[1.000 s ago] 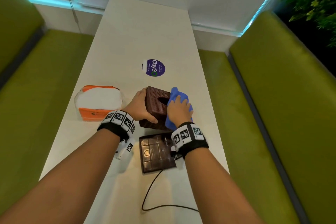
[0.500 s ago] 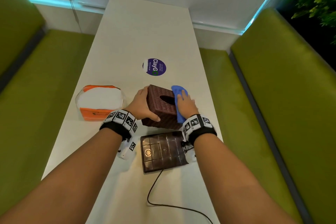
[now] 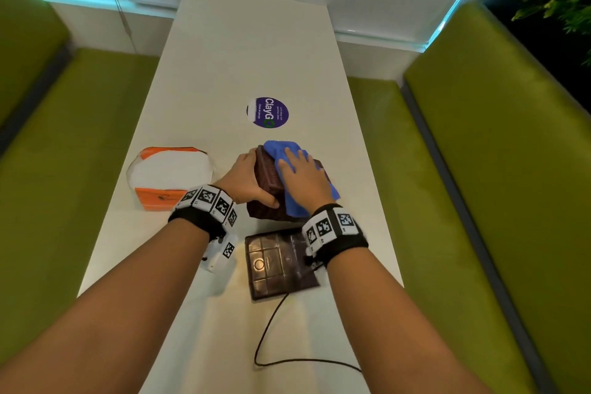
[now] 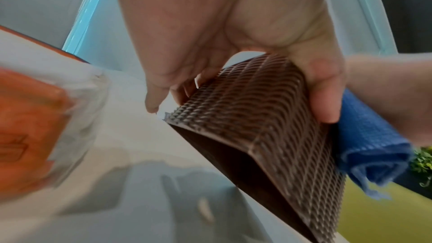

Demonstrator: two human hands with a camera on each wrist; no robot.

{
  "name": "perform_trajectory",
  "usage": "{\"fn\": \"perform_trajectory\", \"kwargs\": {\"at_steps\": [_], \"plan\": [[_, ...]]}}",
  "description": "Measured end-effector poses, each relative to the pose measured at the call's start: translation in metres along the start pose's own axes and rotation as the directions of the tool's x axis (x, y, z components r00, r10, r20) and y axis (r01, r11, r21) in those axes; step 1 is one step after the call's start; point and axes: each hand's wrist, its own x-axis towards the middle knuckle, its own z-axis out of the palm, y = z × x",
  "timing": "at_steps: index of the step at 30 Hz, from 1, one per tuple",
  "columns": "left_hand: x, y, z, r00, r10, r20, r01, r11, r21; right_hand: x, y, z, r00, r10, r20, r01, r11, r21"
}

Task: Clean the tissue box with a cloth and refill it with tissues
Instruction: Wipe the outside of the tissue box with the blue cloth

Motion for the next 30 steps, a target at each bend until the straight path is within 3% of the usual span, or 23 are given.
{"fn": "perform_trajectory", "kwargs": {"at_steps": [4,8,10,13,16,20,22,24,26,27,28,29,30], "plan": [[0.009,-0.011,0.0,1.0,-0.002,0.026,0.003,0.999,-0.054,0.009,0.03,-0.013,0.994,0.112,0.01,-0.112,0.993,0.045],[0.022,-0.029,0.001,0.998,0.016,0.057,-0.011,0.995,-0.094,0.007,0.046,-0.023,0.972,0.235,0.026,-0.229,0.907,0.354],[0.014,-0.022,-0.003,0.998,0.033,0.059,-0.024,0.99,-0.137,0.006,0.053,-0.021,0.95,0.306,0.064,-0.287,0.771,0.569],[0.008,-0.013,-0.005,0.996,0.052,0.07,-0.037,0.978,-0.203,0.001,0.062,-0.014,0.895,0.407,0.182,-0.379,0.479,0.791],[0.009,-0.011,-0.004,0.997,0.023,0.07,0.0,0.953,-0.302,-0.004,0.068,-0.007,0.9,0.373,0.224,-0.333,0.259,0.907],[0.011,-0.01,-0.002,0.996,-0.076,0.049,0.09,0.901,-0.425,-0.008,0.064,0.004,0.887,0.431,0.167,-0.223,0.083,0.971],[0.01,-0.01,0.0,0.991,-0.135,0.015,0.124,0.853,-0.506,-0.005,0.043,0.01,0.801,0.592,0.086,-0.178,0.098,0.979],[0.011,-0.01,0.002,0.978,-0.208,0.03,0.187,0.797,-0.575,-0.011,0.03,0.006,0.742,0.664,-0.093,-0.084,0.23,0.97],[0.01,-0.01,0.002,0.958,-0.276,0.075,0.27,0.791,-0.549,-0.016,0.032,-0.002,0.819,0.57,-0.068,-0.128,0.298,0.946],[0.011,-0.01,0.0,0.944,-0.315,0.093,0.317,0.797,-0.514,-0.019,0.042,-0.008,0.895,0.442,0.056,-0.216,0.32,0.923],[0.01,-0.009,-0.002,0.932,-0.345,0.107,0.353,0.805,-0.478,-0.02,0.054,-0.013,0.917,0.363,0.164,-0.295,0.342,0.892],[0.009,-0.007,-0.005,0.925,-0.363,0.117,0.376,0.815,-0.441,-0.021,0.063,-0.019,0.91,0.345,0.228,-0.368,0.422,0.829],[0.007,-0.004,-0.007,0.922,-0.368,0.12,0.384,0.829,-0.407,-0.018,0.067,-0.02,0.897,0.38,0.227,-0.407,0.505,0.761]]}}
